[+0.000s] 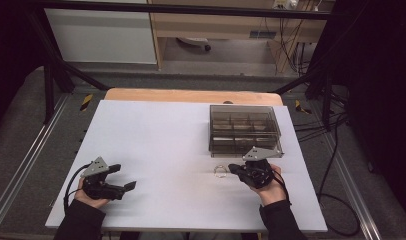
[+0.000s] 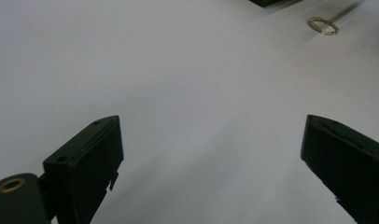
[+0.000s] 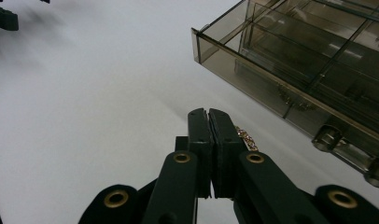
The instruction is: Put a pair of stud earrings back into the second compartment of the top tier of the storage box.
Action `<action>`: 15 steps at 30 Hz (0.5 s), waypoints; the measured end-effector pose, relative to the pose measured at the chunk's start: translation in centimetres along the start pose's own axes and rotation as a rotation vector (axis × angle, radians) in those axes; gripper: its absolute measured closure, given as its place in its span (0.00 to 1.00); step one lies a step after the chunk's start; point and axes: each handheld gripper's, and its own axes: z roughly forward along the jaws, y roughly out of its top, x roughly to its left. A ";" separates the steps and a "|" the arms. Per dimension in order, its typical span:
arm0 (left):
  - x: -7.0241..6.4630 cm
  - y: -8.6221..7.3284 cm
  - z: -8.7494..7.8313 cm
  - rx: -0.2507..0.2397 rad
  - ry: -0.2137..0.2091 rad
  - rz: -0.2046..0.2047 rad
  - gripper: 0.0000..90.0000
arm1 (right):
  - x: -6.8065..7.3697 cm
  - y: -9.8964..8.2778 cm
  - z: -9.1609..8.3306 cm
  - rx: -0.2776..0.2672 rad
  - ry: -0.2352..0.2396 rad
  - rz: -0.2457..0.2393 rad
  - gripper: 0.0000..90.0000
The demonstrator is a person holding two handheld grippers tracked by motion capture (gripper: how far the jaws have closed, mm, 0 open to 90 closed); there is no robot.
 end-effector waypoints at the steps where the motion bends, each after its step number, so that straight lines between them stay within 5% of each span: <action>1: 0.0 0.0 0.0 0.000 0.001 0.000 0.06 | -0.1 0.1 -0.2 -0.002 0.000 -0.001 0.99; 15: 0.0 0.0 0.0 0.001 0.001 0.000 0.06 | -0.5 1.0 -1.9 -0.017 -0.005 0.002 0.99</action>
